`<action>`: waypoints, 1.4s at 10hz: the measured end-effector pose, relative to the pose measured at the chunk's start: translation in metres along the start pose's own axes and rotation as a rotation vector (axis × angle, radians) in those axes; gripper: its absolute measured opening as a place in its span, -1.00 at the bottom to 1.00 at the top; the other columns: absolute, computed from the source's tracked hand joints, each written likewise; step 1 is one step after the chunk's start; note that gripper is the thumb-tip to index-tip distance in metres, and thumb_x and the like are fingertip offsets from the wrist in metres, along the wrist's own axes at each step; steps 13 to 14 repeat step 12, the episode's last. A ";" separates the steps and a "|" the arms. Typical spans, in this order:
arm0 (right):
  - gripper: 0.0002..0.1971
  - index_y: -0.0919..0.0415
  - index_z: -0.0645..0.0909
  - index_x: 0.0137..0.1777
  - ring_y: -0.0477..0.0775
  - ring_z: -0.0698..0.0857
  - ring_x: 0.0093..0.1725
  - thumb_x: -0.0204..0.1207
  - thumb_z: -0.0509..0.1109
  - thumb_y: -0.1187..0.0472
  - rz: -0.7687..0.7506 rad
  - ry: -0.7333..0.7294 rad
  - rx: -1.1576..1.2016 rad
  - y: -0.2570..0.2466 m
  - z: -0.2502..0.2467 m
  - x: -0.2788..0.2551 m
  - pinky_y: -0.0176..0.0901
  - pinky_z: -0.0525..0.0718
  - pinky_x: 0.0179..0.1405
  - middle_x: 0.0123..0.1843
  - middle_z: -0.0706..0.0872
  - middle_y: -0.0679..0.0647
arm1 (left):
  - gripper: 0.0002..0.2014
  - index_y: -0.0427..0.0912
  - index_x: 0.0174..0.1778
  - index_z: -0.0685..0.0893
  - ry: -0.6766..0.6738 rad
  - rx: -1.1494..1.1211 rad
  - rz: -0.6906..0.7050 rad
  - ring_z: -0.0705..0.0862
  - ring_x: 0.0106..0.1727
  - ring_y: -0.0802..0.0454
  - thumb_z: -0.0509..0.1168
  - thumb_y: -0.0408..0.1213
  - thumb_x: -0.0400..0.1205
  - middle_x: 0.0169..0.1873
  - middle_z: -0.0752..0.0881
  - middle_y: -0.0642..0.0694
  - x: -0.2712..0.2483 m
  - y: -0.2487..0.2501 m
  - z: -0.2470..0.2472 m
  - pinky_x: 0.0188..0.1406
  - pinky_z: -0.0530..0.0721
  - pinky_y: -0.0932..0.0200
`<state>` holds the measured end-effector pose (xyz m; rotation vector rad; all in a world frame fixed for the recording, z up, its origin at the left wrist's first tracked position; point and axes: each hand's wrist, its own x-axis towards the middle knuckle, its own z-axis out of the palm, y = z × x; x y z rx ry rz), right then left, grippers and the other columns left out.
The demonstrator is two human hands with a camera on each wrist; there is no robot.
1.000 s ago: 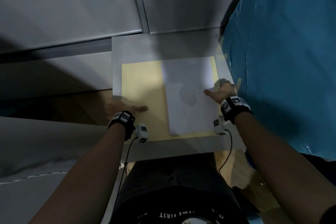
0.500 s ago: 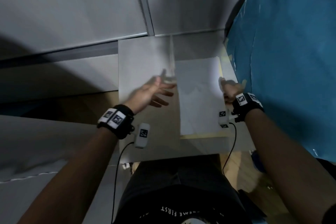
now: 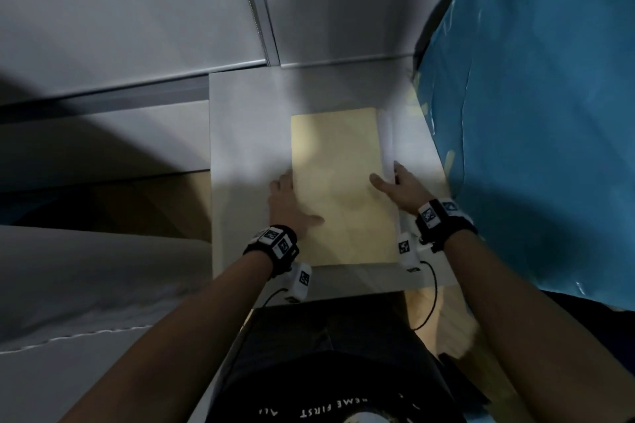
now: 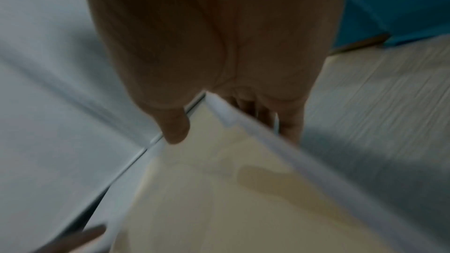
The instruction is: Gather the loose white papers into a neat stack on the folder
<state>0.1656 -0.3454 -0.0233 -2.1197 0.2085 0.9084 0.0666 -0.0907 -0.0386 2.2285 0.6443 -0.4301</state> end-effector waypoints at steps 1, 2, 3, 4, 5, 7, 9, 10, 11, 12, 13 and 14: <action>0.09 0.14 -0.30 0.83 0.11 0.08 0.82 0.64 0.37 -0.30 -0.040 0.083 0.013 0.000 0.032 0.000 0.00 0.08 0.76 0.87 -0.09 0.09 | 0.21 -0.10 0.71 0.42 -0.001 -0.067 0.006 0.52 0.46 -0.26 0.83 -0.17 0.10 0.41 0.41 -0.15 0.005 -0.006 -0.001 0.53 0.61 -0.25; -0.09 0.14 -0.32 0.83 0.17 0.14 0.80 0.76 0.30 0.07 -0.075 0.102 0.059 -0.004 0.046 0.003 0.03 0.11 0.77 0.86 -0.02 0.15 | 0.13 -0.09 0.75 0.42 0.050 -0.212 -0.020 0.63 0.44 -0.19 0.81 -0.31 0.24 0.44 0.53 -0.12 0.008 -0.014 -0.007 0.48 0.66 -0.09; -0.21 0.21 0.05 0.81 0.17 0.47 0.62 0.64 0.35 0.25 -0.185 0.075 0.085 -0.010 0.047 0.013 0.16 0.39 0.70 0.72 0.39 0.17 | 0.06 -0.04 0.74 0.44 0.166 -0.348 -0.008 0.71 0.26 0.00 0.75 -0.48 0.32 0.30 0.70 0.02 0.009 -0.022 -0.023 0.20 0.72 0.14; -0.46 0.30 0.45 0.51 0.19 0.72 0.21 0.57 0.53 0.26 -0.201 0.149 0.081 -0.039 0.054 0.027 0.13 0.76 0.28 0.32 0.70 0.24 | -0.13 -0.08 0.57 0.60 0.286 -0.363 -0.059 0.77 0.13 -0.03 0.76 -0.43 0.31 0.19 0.76 -0.05 0.022 -0.032 -0.049 0.08 0.79 0.09; -0.54 0.38 0.61 0.35 0.14 0.71 0.08 0.49 0.60 0.27 -0.192 0.174 0.063 -0.077 0.068 0.046 -0.08 0.72 0.02 0.23 0.75 0.25 | -0.21 -0.07 0.40 0.71 0.398 -0.320 -0.097 0.79 0.11 -0.07 0.80 -0.20 0.23 0.20 0.75 -0.14 0.043 -0.043 -0.075 0.13 0.86 -0.09; -0.62 0.47 0.69 0.27 0.36 0.77 0.18 0.47 0.55 0.36 -0.174 0.111 0.067 -0.120 0.091 0.075 0.26 0.80 0.18 0.22 0.79 0.35 | -0.24 -0.20 0.55 0.64 0.435 -0.239 -0.162 0.68 0.39 -0.18 0.71 -0.08 0.44 0.43 0.63 -0.22 0.071 -0.055 -0.099 0.50 0.66 -0.04; -0.74 0.15 0.51 -0.33 -0.02 0.48 -0.37 0.46 0.54 0.32 -0.201 0.073 -0.006 -0.127 0.099 0.077 -0.15 0.44 -0.41 -0.31 0.54 0.04 | -0.27 -0.13 0.56 0.65 0.419 -0.270 -0.125 0.63 0.51 -0.13 0.70 -0.12 0.45 0.49 0.64 -0.16 0.071 -0.061 -0.099 0.56 0.61 -0.04; -0.73 0.20 0.59 0.00 0.09 0.52 0.00 0.46 0.56 0.10 -0.224 0.097 -0.141 -0.123 0.097 0.078 -0.08 0.61 -0.09 0.09 0.48 0.08 | -0.34 -0.10 0.52 0.67 0.433 -0.293 -0.099 0.63 0.51 -0.08 0.67 -0.13 0.49 0.48 0.66 -0.13 0.070 -0.065 -0.097 0.56 0.60 -0.01; -0.55 0.17 0.51 0.31 0.11 0.53 0.18 0.52 0.55 0.04 -0.225 0.066 -0.197 -0.118 0.083 0.074 0.00 0.62 0.20 0.27 0.43 0.11 | -0.48 -0.02 0.40 0.74 0.471 -0.313 -0.063 0.67 0.42 -0.04 0.63 -0.14 0.50 0.42 0.66 -0.07 0.063 -0.061 -0.101 0.50 0.66 -0.02; -0.65 0.29 0.67 0.34 0.14 0.70 0.18 0.62 0.50 0.15 -0.311 0.055 -0.203 -0.090 0.064 0.059 -0.10 0.64 0.17 0.27 0.69 0.18 | -0.68 -0.07 0.24 0.80 0.531 -0.377 0.024 0.71 0.15 0.25 0.60 -0.23 0.56 0.16 0.68 0.09 0.041 -0.058 -0.102 0.26 0.74 0.18; -0.65 0.29 0.67 0.34 0.14 0.70 0.18 0.62 0.50 0.15 -0.311 0.055 -0.203 -0.090 0.064 0.059 -0.10 0.64 0.17 0.27 0.69 0.18 | -0.68 -0.07 0.24 0.80 0.531 -0.377 0.024 0.71 0.15 0.25 0.60 -0.23 0.56 0.16 0.68 0.09 0.041 -0.058 -0.102 0.26 0.74 0.18; -0.65 0.29 0.67 0.34 0.14 0.70 0.18 0.62 0.50 0.15 -0.311 0.055 -0.203 -0.090 0.064 0.059 -0.10 0.64 0.17 0.27 0.69 0.18 | -0.68 -0.07 0.24 0.80 0.531 -0.377 0.024 0.71 0.15 0.25 0.60 -0.23 0.56 0.16 0.68 0.09 0.041 -0.058 -0.102 0.26 0.74 0.18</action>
